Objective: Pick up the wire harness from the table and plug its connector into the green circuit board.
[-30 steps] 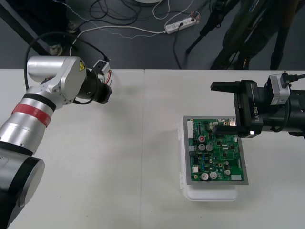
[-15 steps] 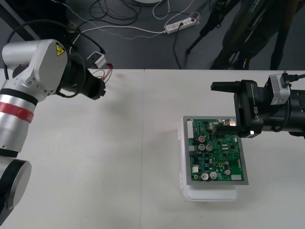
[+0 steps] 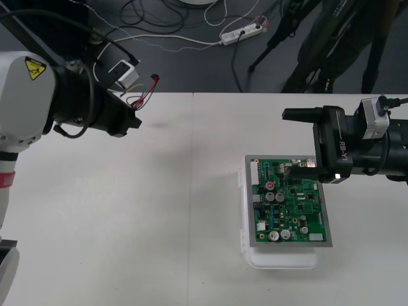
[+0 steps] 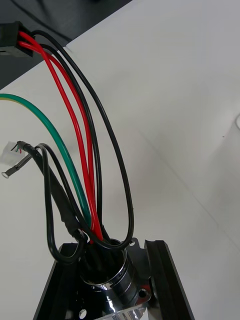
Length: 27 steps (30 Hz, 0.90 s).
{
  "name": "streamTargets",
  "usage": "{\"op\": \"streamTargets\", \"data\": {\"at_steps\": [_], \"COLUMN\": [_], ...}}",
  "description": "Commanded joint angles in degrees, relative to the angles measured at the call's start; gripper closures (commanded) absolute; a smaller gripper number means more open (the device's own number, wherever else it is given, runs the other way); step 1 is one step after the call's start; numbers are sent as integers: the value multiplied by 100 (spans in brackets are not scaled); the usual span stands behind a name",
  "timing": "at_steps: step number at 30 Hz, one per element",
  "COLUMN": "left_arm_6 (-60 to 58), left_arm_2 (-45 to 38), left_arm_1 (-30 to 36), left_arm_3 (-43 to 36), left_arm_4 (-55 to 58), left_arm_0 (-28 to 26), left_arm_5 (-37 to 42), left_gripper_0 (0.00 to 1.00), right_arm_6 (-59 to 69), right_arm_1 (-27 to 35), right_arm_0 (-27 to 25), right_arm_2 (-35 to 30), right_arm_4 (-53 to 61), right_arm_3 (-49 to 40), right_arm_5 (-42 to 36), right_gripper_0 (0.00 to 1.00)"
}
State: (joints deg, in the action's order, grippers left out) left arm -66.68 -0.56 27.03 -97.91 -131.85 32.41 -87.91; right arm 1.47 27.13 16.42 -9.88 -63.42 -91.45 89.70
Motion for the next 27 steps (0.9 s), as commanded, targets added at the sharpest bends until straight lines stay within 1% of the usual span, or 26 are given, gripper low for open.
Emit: {"op": "streamTargets", "data": {"at_steps": [1,7,13,22,27], "left_arm_6": [146,199,313,1095,1394], "left_arm_2": [-252,-384,-586,-955,-1017], "left_arm_1": [523,971,1147,1147,1138], "left_arm_3": [-862,-1530,-1960,-2092,-2092], "left_arm_4": [643,1557,2252,3025,3447], "left_arm_0": [-570,-1053,-1343,-1633,-1642], "left_arm_5": [-209,-209,-209,-209,-209], "left_gripper_0": [100,100,100,100,100], "right_arm_6": [161,231,266,345,380], "right_arm_1": [91,29,20,11,11], "right_arm_0": [186,186,186,177,177], "right_arm_2": [21,21,21,21,21], "right_arm_4": [119,119,163,242,260], "right_arm_3": [-75,-84,-84,-84,-84], "right_arm_5": [30,30,30,30,30], "right_gripper_0": [0,0,0,0,0]}}
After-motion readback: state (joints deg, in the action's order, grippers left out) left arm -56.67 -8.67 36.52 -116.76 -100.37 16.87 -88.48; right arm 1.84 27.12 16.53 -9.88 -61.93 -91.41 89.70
